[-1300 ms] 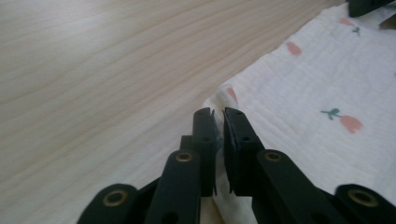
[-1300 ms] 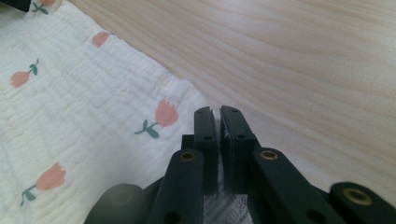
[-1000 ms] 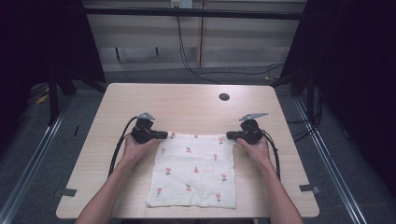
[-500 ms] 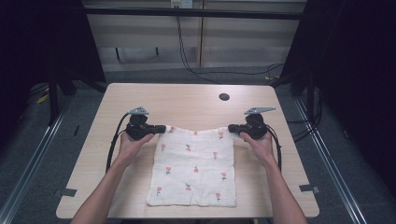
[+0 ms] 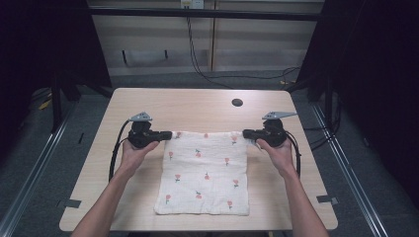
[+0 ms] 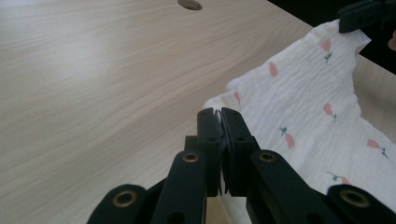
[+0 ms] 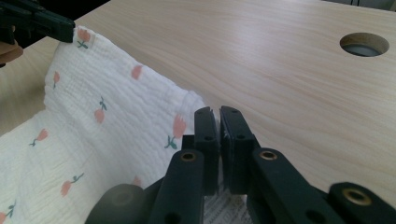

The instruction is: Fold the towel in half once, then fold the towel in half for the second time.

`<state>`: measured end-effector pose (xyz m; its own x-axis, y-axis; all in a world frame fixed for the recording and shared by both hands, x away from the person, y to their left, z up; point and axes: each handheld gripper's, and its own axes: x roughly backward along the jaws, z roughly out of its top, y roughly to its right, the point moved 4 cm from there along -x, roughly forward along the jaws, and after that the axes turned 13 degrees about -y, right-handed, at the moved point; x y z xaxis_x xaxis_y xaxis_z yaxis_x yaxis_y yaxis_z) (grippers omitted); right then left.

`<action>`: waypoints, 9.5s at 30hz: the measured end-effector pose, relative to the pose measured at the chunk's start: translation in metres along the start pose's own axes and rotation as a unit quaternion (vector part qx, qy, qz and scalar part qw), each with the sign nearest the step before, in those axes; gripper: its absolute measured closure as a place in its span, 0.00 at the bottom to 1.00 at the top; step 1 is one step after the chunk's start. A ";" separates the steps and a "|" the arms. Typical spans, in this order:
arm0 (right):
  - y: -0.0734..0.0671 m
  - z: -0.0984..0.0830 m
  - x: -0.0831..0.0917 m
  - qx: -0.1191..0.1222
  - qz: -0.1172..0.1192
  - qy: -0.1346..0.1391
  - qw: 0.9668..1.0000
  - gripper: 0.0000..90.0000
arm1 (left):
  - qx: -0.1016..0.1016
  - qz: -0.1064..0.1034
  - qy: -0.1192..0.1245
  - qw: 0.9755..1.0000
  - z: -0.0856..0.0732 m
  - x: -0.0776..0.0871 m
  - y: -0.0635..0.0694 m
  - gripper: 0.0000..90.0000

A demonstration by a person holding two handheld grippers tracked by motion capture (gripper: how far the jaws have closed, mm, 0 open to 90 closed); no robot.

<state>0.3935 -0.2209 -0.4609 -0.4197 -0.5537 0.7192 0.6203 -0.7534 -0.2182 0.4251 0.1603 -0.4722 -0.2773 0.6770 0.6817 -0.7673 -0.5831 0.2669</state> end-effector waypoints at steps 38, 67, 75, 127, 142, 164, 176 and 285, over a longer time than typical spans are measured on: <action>-0.058 -0.035 0.053 0.045 0.017 0.023 0.999 0.96 | -0.049 -0.039 0.027 0.998 -0.033 0.050 0.058 0.97; -0.098 -0.064 0.071 0.073 0.039 0.001 0.997 0.96 | -0.069 -0.053 -0.007 0.996 -0.062 0.067 0.087 0.97; -0.100 -0.076 0.067 0.069 0.041 -0.010 0.997 0.96 | -0.067 -0.051 -0.022 0.996 -0.073 0.060 0.087 0.97; -0.128 -0.150 0.043 0.070 0.075 -0.105 0.989 0.83 | -0.086 -0.083 -0.115 0.986 -0.132 0.046 0.114 0.81; -0.120 -0.124 0.046 0.069 0.062 -0.070 0.993 0.72 | -0.060 -0.036 -0.115 0.991 -0.118 0.034 0.088 0.81; -0.080 -0.106 -0.008 0.073 -0.013 -0.121 0.990 0.98 | -0.046 -0.028 -0.094 0.994 -0.092 0.020 0.067 1.00; -0.075 -0.102 -0.001 0.059 -0.005 -0.103 0.993 1.00 | -0.042 -0.027 -0.105 0.993 -0.098 0.014 0.065 0.71; -0.260 -0.053 -0.122 0.197 0.062 -0.114 0.972 0.95 | -0.073 -0.035 -0.142 0.987 -0.076 -0.027 0.062 0.61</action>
<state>0.2483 0.0231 -0.5271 -0.1959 -0.5049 0.8406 0.8814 -0.4664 -0.0747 0.3413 0.1398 -0.5259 -0.0636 0.5472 0.8346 -0.8595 -0.4549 0.2328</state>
